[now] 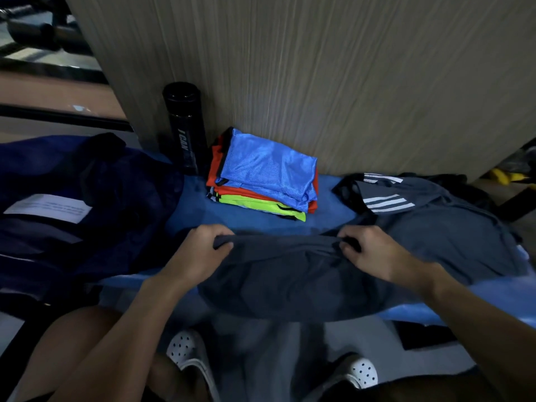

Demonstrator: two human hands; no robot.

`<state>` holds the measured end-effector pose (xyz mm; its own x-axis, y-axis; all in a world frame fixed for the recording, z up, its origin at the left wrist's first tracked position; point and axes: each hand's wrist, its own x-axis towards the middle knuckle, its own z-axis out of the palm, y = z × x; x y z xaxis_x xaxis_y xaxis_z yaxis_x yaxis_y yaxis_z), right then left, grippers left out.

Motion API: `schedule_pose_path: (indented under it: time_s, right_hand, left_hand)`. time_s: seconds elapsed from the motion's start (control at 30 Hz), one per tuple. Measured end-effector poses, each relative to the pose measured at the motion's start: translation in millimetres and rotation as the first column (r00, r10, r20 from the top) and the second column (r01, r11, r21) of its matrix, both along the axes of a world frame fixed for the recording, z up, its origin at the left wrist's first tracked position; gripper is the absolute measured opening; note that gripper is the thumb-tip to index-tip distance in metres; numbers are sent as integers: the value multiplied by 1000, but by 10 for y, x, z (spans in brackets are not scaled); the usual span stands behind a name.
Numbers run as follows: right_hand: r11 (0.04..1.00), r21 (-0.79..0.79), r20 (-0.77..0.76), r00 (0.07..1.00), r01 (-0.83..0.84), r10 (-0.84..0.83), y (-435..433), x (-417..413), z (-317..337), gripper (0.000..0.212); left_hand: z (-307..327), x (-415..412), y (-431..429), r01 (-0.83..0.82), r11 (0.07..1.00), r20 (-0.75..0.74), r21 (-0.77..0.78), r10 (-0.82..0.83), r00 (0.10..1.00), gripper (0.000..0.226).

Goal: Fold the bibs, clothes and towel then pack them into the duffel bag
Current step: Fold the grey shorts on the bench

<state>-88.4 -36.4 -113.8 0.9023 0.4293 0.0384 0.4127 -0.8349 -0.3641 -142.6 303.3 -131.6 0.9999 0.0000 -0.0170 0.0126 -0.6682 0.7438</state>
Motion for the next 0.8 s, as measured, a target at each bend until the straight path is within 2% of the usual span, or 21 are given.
schedule_pose_path:
  time_s: [0.1, 0.3, 0.47, 0.57, 0.7, 0.8]
  right_hand:
    - [999, -32, -13, 1000, -12, 12, 12, -22, -31, 5]
    - [999, -40, -45, 999, -5, 3, -10, 29, -134, 10]
    - [999, -50, -71, 997, 16, -20, 41, 96, -182, 19]
    - [998, -63, -92, 995, 18, -24, 76, 144, -199, 12]
    - [995, -52, -13, 996, 87, -87, 113, 216, -189, 5]
    - [978, -94, 80, 981, 186, -178, 198, 262, -113, 13]
  left_hand:
    - [-35, -8, 9, 42, 998, -54, 37, -40, 998, 14]
    - [-39, 35, -46, 2, 999, -30, 53, -1, 1000, 9]
    - [-44, 66, -51, 18, 992, 24, 127, -21, 999, 8]
    - [-87, 79, -11, 52, 972, 19, 229, -57, 998, 9]
    - [-79, 102, 10, -67, 930, 55, 361, 51, 997, 16]
    - [-10, 107, -22, -194, 888, 141, 418, 147, 979, 13]
